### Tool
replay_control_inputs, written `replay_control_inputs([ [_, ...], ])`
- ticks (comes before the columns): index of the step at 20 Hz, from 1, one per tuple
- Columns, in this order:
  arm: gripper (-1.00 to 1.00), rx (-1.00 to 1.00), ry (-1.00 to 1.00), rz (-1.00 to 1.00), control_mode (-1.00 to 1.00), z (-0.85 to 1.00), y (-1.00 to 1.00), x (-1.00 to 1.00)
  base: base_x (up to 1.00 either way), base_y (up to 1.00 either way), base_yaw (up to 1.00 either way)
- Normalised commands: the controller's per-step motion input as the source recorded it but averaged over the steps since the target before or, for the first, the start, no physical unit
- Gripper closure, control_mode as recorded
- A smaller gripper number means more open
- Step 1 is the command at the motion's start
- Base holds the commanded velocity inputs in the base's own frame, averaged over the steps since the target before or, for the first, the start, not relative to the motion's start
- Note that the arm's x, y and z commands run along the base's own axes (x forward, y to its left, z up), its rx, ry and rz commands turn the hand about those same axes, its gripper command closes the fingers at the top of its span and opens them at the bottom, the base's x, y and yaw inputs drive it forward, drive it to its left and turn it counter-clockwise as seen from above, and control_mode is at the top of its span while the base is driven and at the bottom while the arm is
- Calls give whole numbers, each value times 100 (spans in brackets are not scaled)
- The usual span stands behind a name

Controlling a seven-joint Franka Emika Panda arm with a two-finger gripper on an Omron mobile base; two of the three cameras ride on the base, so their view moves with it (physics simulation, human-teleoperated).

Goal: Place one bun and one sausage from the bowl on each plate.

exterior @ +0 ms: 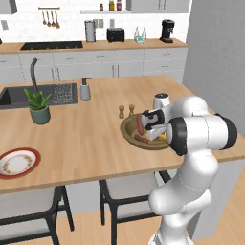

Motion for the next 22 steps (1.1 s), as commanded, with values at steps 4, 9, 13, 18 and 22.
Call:
replay_control_inputs([
  [4,100,-2,0,0,-100,16,0,0,0,0,0],
  [9,100,-4,0,0,-100,15,0,0,0,0,0],
  [13,100,-4,-2,0,-100,27,0,-7,0,0,0],
  [18,100,-2,-4,0,-100,59,0,-12,0,0,0],
  [22,100,4,0,-4,-100,50,0,-32,0,0,0],
])
